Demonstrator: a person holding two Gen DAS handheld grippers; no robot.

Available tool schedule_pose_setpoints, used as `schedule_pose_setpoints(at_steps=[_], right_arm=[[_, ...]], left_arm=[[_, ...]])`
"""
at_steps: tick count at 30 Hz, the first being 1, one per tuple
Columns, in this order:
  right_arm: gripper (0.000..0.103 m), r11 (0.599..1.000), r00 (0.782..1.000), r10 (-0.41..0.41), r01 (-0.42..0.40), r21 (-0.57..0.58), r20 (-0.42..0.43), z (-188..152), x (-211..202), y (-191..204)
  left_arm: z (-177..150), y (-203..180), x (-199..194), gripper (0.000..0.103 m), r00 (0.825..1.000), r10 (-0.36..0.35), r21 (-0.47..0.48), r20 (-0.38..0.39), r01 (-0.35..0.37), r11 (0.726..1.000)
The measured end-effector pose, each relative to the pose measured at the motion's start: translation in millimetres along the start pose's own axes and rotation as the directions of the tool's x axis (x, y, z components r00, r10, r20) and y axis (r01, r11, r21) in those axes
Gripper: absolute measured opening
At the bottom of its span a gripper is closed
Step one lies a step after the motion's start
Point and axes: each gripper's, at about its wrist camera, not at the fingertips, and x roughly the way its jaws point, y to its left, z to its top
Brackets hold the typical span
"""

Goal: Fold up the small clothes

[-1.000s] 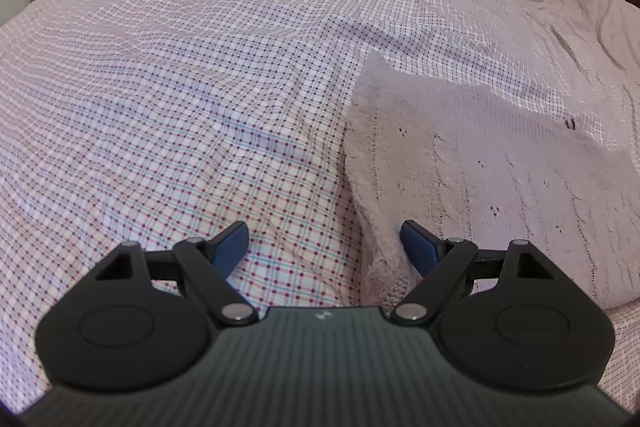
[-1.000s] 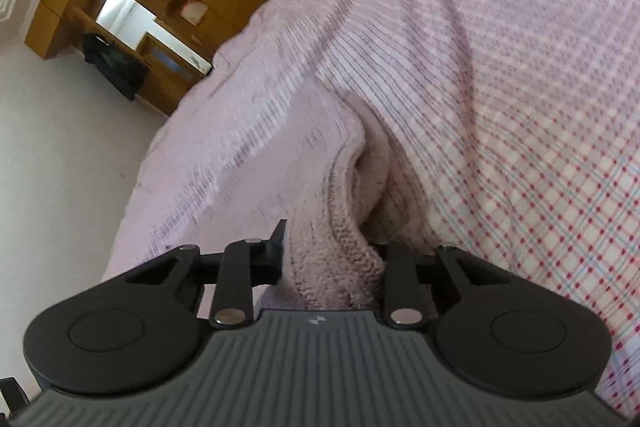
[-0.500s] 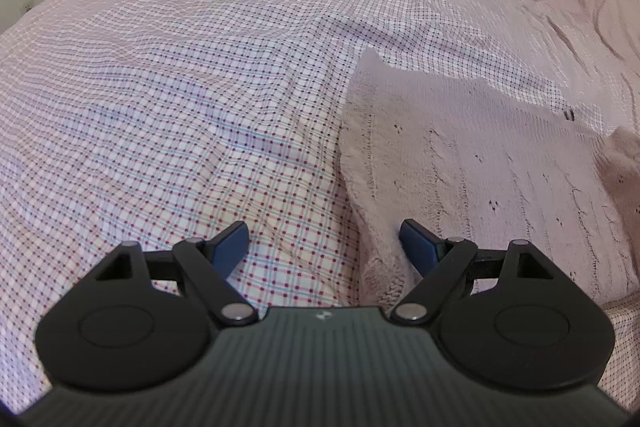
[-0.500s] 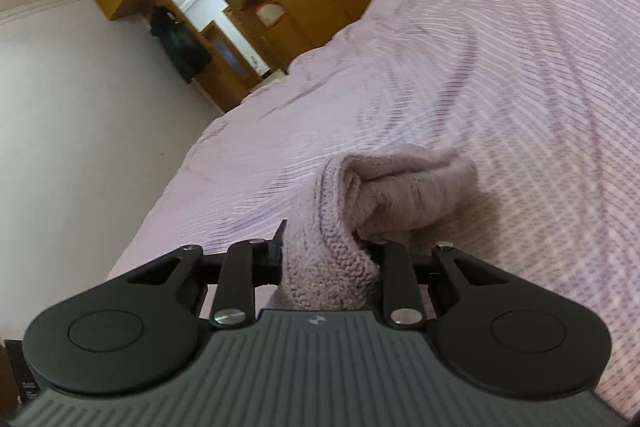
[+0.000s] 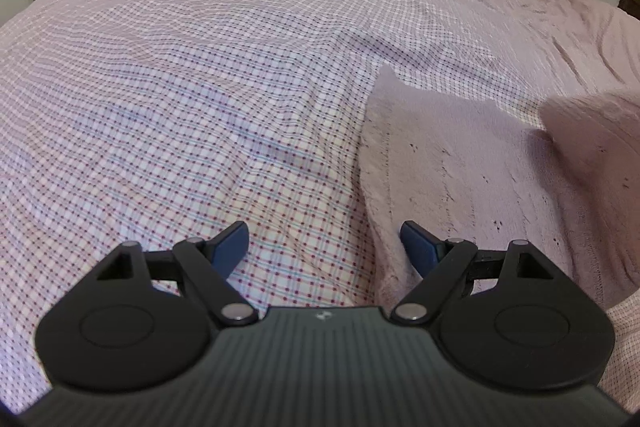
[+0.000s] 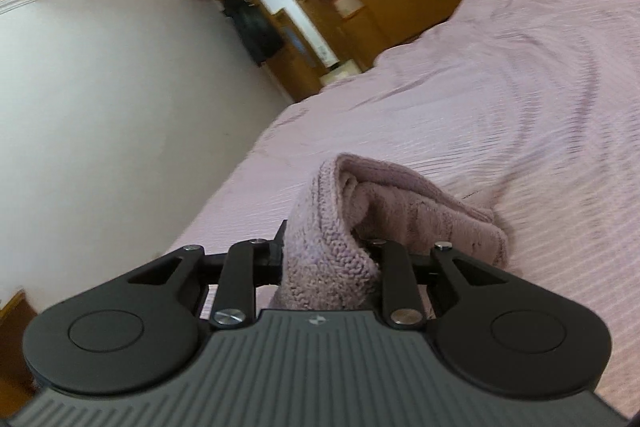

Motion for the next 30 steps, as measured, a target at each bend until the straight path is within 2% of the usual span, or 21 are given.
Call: schedule_pose_setpoints(at_steps=[3,8,11,13,14,15,17,20,25,30], right_arm=[[0.026,0.999,0.999,0.035,-0.035,-0.016,-0.035,-11.2,20.0,22.7],[0.026,0.997,0.986,0.064,-0.069,-0.024,-0.151,-42.5,58.6,41.6],[0.027,0.997,0.968,0.056,-0.068,-0.041,-0.243,-59.2,80.0,45.0],[0.029,0.996,0.948,0.043,-0.066,-0.062,-0.315,-72.1,92.8,48.6],[0.037,0.995,0.940,0.036,-0.065,-0.076,-0.339,-76.4,97.4,50.2],[0.039,0.993,0.932,0.031,-0.069,-0.091,-0.360,-81.1,100.2,52.9],[0.046,0.987,0.935,0.020,-0.076,-0.145,-0.354,-87.5,98.1,61.9],[0.054,0.977,0.933,0.046,-0.117,-0.179,-0.357,-92.5,86.2,76.1],[0.055,0.970,0.939,0.056,-0.131,-0.203,-0.338,-85.1,66.3,76.6],[0.056,0.974,0.956,0.030,-0.094,-0.208,-0.291,-72.4,33.8,62.1]], left_arm=[[0.5,1.4,-1.9,0.084,1.000,0.003,0.001,0.004,-0.003,1.000],[1.6,5.9,-3.3,0.084,1.000,0.013,-0.017,0.007,-0.013,1.000],[2.5,7.9,-4.6,0.084,1.000,0.010,-0.029,0.012,-0.010,1.000],[3.0,8.7,-5.0,0.084,1.000,0.010,-0.035,0.013,-0.010,0.999],[2.9,9.2,-5.3,0.084,1.000,0.010,-0.039,0.015,-0.009,0.999],[3.1,9.7,-5.5,0.084,1.000,0.011,-0.042,0.016,-0.011,0.999],[3.7,11.4,-6.3,0.084,1.000,0.021,-0.051,0.023,-0.020,0.999],[4.9,15.7,-8.9,0.084,0.999,0.027,-0.074,0.038,-0.024,0.997],[7.2,17.4,-16.7,0.084,0.997,-0.031,-0.103,0.072,0.038,0.994],[8.5,2.5,-26.8,0.084,0.994,-0.037,-0.062,0.098,0.043,0.997]])
